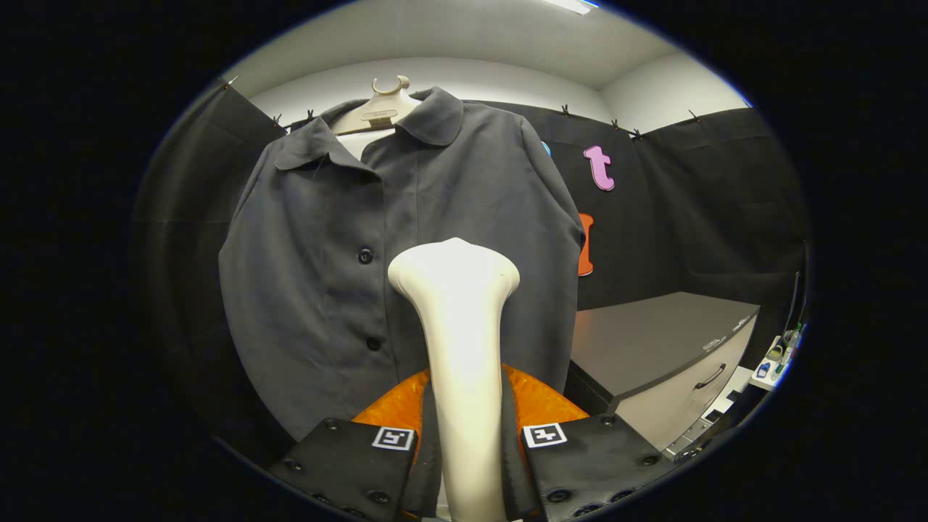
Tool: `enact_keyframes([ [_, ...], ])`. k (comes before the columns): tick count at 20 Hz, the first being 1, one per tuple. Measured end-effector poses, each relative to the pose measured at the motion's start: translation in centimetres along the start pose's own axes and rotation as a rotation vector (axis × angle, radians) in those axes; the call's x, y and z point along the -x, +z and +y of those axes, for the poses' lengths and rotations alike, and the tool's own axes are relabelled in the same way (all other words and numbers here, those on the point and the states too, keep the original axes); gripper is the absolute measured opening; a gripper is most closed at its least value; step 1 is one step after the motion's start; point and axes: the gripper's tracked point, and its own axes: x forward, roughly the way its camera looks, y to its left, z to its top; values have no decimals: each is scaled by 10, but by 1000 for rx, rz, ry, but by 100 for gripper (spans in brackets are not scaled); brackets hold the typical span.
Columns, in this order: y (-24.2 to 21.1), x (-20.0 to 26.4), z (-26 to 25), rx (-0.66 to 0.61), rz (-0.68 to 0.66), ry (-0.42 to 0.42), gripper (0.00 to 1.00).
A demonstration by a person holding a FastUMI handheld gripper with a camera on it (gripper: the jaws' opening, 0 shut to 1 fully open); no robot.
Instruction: Iron the clothes twice with a garment steamer, once on the left side and once on the right side.
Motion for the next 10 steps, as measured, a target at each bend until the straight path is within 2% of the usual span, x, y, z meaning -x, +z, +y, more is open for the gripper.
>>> enact_keyframes([
  [10,-67,14,-15,-20,125,-29,41],
])
